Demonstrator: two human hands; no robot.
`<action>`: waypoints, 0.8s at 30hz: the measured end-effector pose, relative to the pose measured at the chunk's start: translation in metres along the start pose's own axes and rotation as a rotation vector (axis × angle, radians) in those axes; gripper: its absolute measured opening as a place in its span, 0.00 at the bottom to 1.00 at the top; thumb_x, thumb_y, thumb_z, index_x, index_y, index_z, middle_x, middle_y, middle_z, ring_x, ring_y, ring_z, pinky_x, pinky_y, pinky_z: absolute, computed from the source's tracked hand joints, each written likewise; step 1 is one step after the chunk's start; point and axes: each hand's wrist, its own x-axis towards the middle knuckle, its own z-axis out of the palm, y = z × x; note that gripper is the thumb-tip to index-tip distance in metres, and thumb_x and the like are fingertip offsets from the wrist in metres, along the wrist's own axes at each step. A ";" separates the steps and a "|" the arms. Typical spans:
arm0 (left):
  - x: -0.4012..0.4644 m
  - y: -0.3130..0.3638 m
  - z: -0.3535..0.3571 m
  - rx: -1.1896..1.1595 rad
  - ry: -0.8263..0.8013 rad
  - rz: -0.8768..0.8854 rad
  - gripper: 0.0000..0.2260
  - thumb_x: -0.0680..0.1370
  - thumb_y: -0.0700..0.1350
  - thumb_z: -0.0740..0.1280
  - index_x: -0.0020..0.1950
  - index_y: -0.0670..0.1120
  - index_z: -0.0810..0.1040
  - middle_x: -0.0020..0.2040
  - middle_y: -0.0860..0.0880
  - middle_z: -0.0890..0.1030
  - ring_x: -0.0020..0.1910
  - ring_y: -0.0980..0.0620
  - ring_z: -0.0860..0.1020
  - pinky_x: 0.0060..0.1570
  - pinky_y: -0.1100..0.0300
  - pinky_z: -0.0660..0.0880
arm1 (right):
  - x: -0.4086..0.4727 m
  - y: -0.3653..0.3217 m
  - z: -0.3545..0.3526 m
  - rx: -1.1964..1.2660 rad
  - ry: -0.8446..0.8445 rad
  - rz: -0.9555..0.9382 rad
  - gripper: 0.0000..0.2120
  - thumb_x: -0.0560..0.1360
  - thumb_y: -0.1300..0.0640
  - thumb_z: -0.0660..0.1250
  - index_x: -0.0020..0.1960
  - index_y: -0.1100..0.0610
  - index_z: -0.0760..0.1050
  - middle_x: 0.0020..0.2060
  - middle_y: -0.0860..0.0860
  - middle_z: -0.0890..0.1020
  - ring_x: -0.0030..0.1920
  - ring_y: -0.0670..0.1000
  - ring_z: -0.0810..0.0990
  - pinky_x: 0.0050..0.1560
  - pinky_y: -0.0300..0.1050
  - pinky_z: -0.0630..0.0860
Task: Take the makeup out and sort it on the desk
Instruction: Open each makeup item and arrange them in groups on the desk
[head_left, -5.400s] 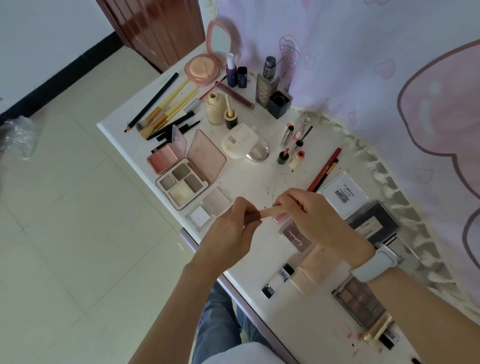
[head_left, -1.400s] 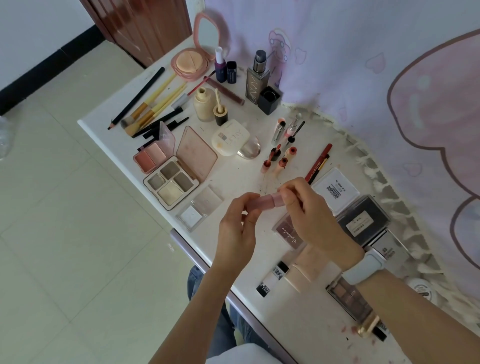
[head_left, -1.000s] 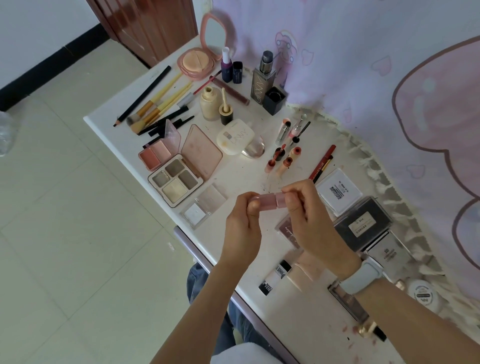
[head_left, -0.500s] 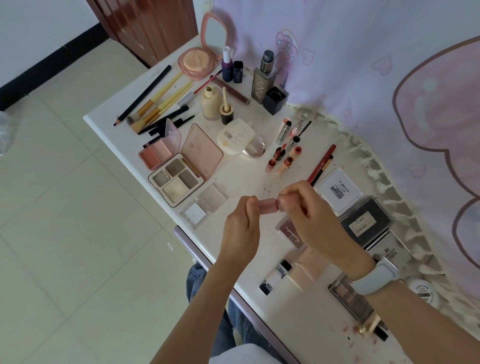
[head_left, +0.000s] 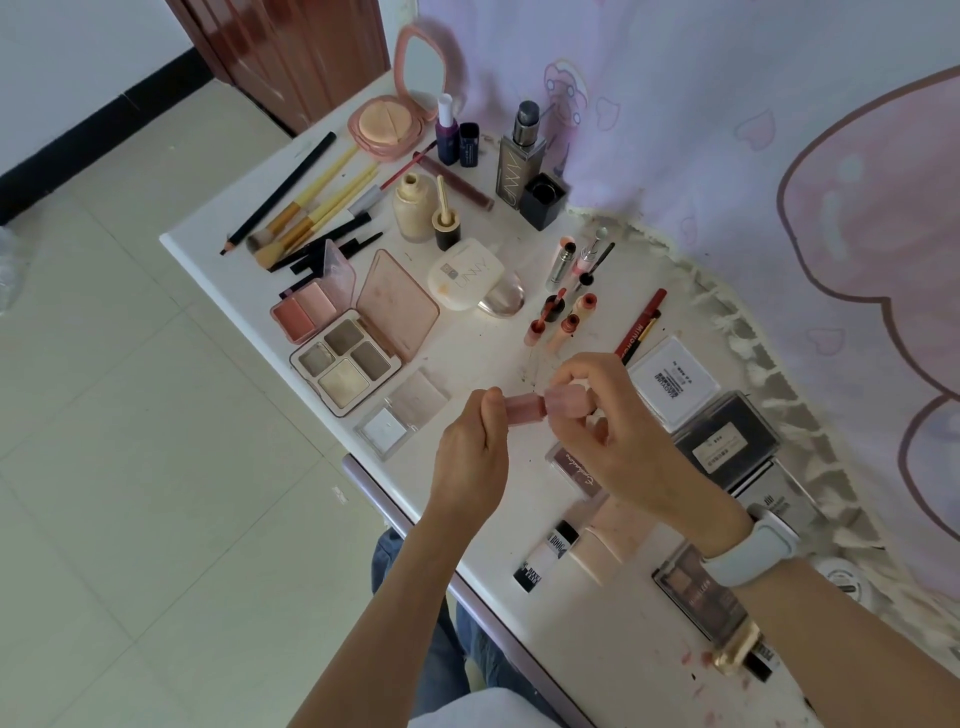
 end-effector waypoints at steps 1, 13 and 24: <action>0.000 0.001 0.001 0.002 -0.009 0.008 0.15 0.81 0.49 0.48 0.37 0.50 0.65 0.30 0.51 0.70 0.28 0.57 0.65 0.34 0.56 0.66 | 0.001 0.000 0.000 -0.020 0.021 0.064 0.08 0.78 0.57 0.59 0.57 0.55 0.68 0.47 0.48 0.73 0.38 0.38 0.75 0.35 0.30 0.71; 0.003 0.002 -0.001 0.010 0.002 -0.007 0.16 0.81 0.48 0.48 0.36 0.48 0.65 0.31 0.48 0.68 0.31 0.52 0.66 0.36 0.49 0.68 | -0.001 0.002 -0.005 -0.103 -0.021 -0.058 0.13 0.76 0.61 0.62 0.60 0.58 0.67 0.53 0.47 0.72 0.47 0.34 0.73 0.44 0.24 0.70; 0.004 -0.004 -0.001 -0.023 -0.021 -0.036 0.16 0.82 0.48 0.48 0.37 0.46 0.65 0.30 0.50 0.64 0.30 0.52 0.64 0.34 0.55 0.64 | 0.003 0.001 -0.010 0.015 -0.067 0.096 0.14 0.76 0.57 0.63 0.61 0.55 0.68 0.48 0.48 0.75 0.35 0.40 0.75 0.35 0.31 0.72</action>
